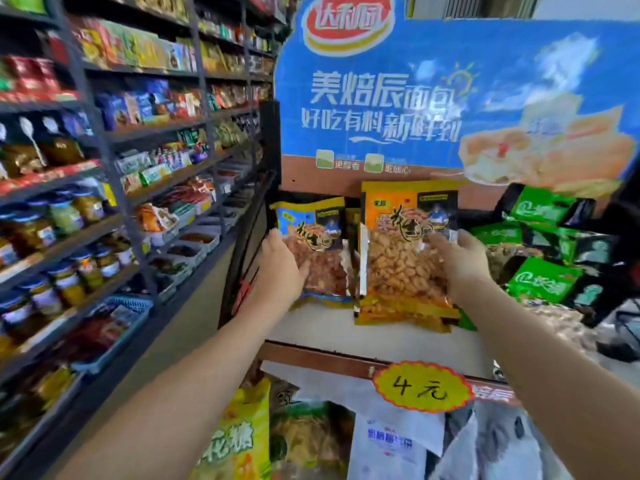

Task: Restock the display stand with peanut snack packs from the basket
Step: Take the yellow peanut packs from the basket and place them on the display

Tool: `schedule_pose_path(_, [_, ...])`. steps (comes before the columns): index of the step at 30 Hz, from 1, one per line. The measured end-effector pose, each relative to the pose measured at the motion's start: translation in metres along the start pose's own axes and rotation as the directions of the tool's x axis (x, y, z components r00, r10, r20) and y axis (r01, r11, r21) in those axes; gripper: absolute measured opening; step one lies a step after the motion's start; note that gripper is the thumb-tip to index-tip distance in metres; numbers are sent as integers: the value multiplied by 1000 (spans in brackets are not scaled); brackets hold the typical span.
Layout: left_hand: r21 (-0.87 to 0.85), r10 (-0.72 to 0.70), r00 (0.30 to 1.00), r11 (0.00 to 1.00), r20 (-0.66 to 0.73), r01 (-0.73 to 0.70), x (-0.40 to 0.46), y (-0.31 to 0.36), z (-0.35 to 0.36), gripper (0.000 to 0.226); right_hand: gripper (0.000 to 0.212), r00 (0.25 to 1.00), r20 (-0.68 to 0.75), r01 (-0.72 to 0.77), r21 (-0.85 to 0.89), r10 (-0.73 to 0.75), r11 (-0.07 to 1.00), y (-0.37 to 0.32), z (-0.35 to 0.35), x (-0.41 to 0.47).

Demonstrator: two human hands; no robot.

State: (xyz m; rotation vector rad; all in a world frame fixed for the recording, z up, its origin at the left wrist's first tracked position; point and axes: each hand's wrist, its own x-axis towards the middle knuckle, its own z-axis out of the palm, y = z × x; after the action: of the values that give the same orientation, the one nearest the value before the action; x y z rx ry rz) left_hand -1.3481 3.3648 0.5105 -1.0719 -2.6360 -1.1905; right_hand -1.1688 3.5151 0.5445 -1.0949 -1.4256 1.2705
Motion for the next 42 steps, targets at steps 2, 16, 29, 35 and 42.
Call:
schedule_pose_path(2, [191,75,997,979,24,-78,-2,-13,3,77,41,996,-1,89,-116,-90,989,3,8,11])
schedule_pose_path(16, [377,704,647,536,293,-755,-74,-4,-29,15,20,884,143,397,-733,-446,552,12,-28,-98])
schedule_pose_path(29, [-195,707,47,257,706,-947,-322,61,91,18,19,959,-279,-227,-855,-44,465,171,-254,-323])
schedule_pose_path(35, [-359,522,-203,216,828,-908,-478,100,196,26,22,744,-613,-655,-587,266,476,262,-405,-429])
schedule_pose_path(42, [-306,143,-272,363,952,-880,-622,100,320,24,19,528,-628,-849,-373,572,374,370,-548,-506])
